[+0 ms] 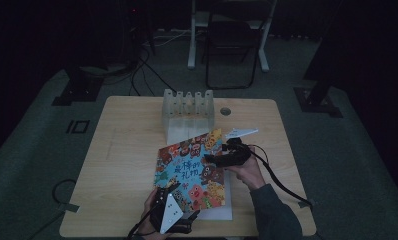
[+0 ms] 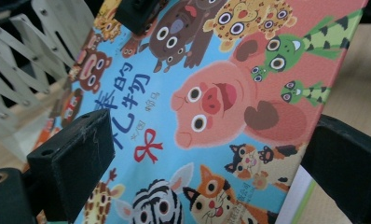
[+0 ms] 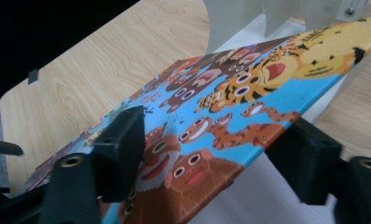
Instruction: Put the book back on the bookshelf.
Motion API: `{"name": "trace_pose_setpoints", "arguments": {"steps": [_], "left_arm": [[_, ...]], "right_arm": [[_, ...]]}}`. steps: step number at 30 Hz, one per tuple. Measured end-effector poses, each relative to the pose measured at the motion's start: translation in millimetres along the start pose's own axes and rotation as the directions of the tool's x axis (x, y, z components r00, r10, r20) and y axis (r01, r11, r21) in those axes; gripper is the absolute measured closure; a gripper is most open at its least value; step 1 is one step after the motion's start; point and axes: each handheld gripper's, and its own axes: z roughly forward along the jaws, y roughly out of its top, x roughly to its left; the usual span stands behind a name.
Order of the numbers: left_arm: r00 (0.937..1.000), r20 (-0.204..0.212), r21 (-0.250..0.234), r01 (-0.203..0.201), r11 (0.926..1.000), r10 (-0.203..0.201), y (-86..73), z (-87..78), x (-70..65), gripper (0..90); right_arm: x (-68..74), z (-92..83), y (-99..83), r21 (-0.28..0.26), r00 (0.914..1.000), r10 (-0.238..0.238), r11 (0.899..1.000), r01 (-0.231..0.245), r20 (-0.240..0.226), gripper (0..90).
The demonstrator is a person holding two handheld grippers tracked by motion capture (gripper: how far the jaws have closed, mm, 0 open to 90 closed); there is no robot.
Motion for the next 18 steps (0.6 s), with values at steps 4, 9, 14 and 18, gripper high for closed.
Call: {"name": "trace_pose_setpoints", "arguments": {"steps": [4, 9, 14, 18], "left_arm": [[0.9996, 0.019, 0.004, 0.020, 0.9998, -0.020, -1.6, 1.0, 0.5, 5.3], [0.9970, 0.054, -0.001, 0.055, 0.9985, -0.055, -1.7, -4.1, 3.6, 6.0], [0.9946, 0.073, -0.018, 0.075, 0.9970, -0.074, -1.0, -8.4, 5.7, 9.0], [0.9912, 0.075, -0.037, 0.112, 0.9930, -0.109, -2.4, -14.6, 14.4, 11.5]], "right_arm": [[-0.5, 0.5, 0.5, 0.021, 0.9987, 0.008, 1.000, -0.007, -0.051, 47.0], [-3.8, 2.3, 1.2, 0.038, 0.9950, 0.035, 0.999, -0.032, -0.093, 52.7], [-6.3, 4.1, 2.3, 0.051, 0.9897, 0.056, 0.997, -0.050, -0.132, 55.9], [-8.5, 4.4, 1.4, 0.068, 0.9882, 0.075, 0.995, -0.066, -0.133, 57.9]]}}
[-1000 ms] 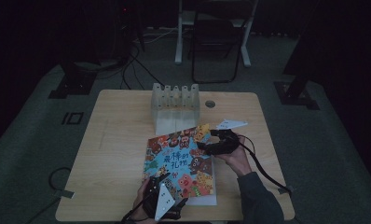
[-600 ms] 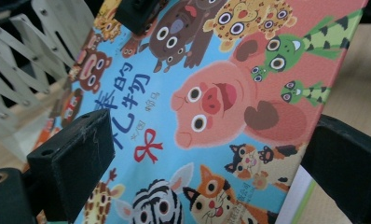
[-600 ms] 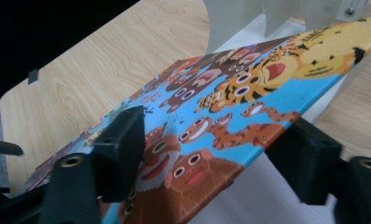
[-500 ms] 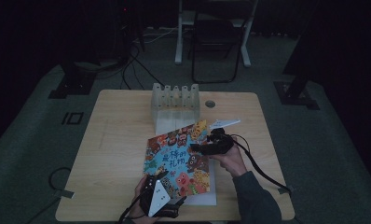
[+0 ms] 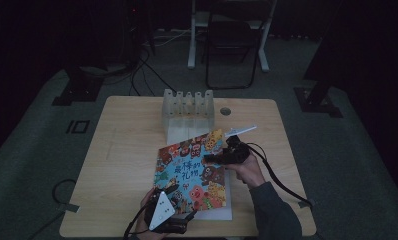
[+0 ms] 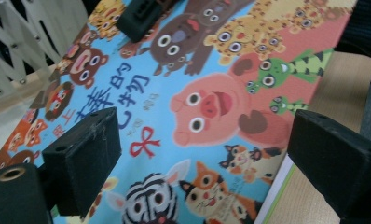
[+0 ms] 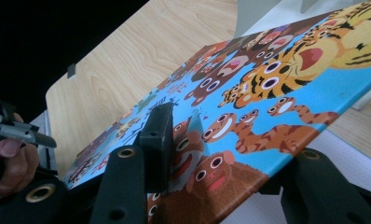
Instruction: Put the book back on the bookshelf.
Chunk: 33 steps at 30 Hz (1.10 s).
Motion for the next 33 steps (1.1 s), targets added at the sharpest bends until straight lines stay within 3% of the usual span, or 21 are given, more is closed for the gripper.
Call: {"name": "trace_pose_setpoints", "arguments": {"steps": [7, 13, 23, 33], "left_arm": [[0.9964, -0.021, -0.006, 0.082, 0.9967, -0.082, -2.5, -9.6, 22.7, 14.2], [0.9874, -0.055, 0.004, 0.149, 0.9888, -0.149, -7.8, -13.8, 39.8, 14.6], [0.9707, -0.111, 0.035, 0.218, 0.9753, -0.213, -15.2, -15.4, 57.3, 17.4], [0.9557, -0.116, 0.049, 0.277, 0.9595, -0.270, -19.1, -18.0, 69.5, 22.4]], "right_arm": [[0.4, -1.0, 0.8, -0.022, 0.9999, 0.005, 1.000, -0.005, -0.014, 61.7], [3.2, -1.7, 0.1, -0.039, 1.0000, -0.005, 0.999, 0.005, -0.008, 62.5], [11.8, -7.7, -2.3, -0.067, 0.9990, -0.044, 0.997, 0.044, 0.005, 63.2], [22.1, -20.8, -4.3, -0.096, 0.9973, -0.072, 0.993, 0.073, 0.011, 65.1]]}}
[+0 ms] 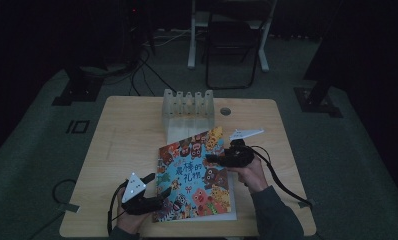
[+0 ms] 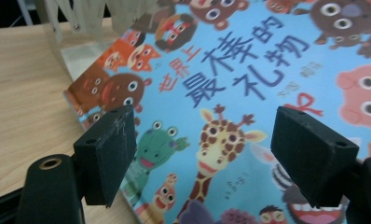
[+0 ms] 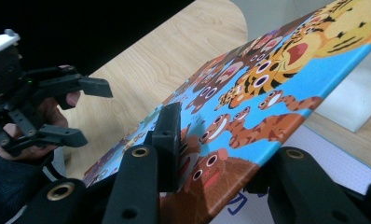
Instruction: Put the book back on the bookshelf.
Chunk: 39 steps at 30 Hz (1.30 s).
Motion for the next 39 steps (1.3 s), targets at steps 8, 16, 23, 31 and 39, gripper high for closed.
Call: {"name": "trace_pose_setpoints", "arguments": {"steps": [8, 16, 23, 31, 39], "left_arm": [[0.9989, 0.002, 0.016, 0.046, 0.9988, -0.046, 0.0, -0.5, 8.5, 23.5], [0.9898, 0.065, 0.019, 0.126, 0.9919, -0.127, -1.8, -0.4, 22.5, 23.5], [0.9854, 0.051, 0.023, 0.162, 0.9866, -0.163, -2.3, -1.1, 31.8, 23.9], [0.9888, 0.000, -0.007, 0.149, 0.9888, -0.149, 3.1, -6.7, 40.1, 28.5], [0.9819, 0.012, -0.027, 0.189, 0.9816, -0.189, 7.4, -6.6, 49.4, 32.1]], "right_arm": [[8.1, -8.2, -2.2, -0.034, 0.9995, -0.030, 0.999, 0.031, 0.012, 65.8], [14.1, -16.9, -3.3, -0.064, 0.9986, -0.050, 0.997, 0.051, 0.019, 66.6], [15.4, -23.7, -5.0, -0.086, 0.9974, -0.067, 0.994, 0.069, 0.026, 67.1], [18.9, -28.3, -5.7, -0.089, 0.9939, -0.103, 0.990, 0.106, 0.040, 67.2], [21.9, -33.4, -6.3, -0.107, 0.9902, -0.132, 0.985, 0.136, 0.047, 67.3]]}}
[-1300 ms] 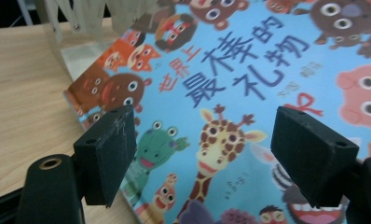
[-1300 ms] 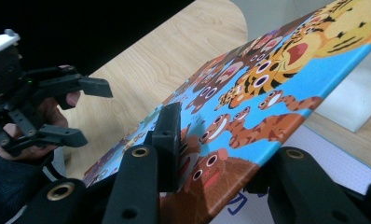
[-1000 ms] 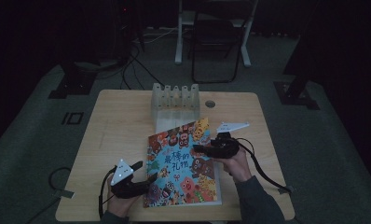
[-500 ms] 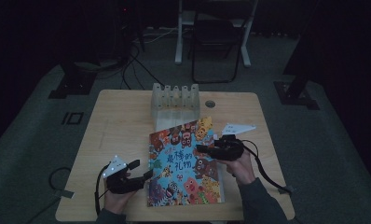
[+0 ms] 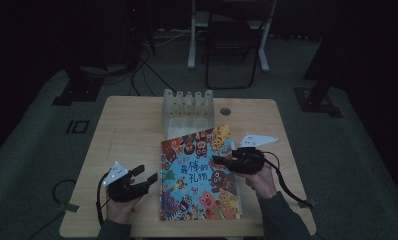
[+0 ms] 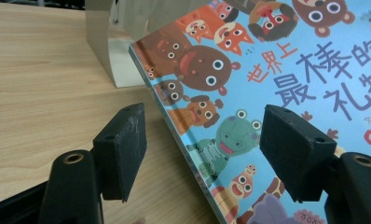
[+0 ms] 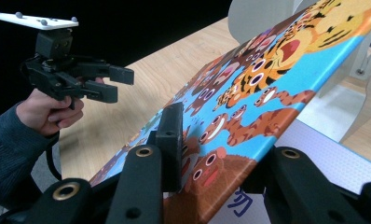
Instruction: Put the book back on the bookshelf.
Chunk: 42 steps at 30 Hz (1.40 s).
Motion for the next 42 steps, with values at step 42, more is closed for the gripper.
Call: {"name": "trace_pose_setpoints", "arguments": {"steps": [42], "left_arm": [[0.9934, 0.112, 0.088, -0.035, 0.9955, 0.025, 45.1, 54.5, 13.3, 14.4]], "right_arm": [[10.5, -27.1, 4.9, -0.114, 0.9906, -0.137, 0.984, 0.136, -0.001, 69.0]]}}
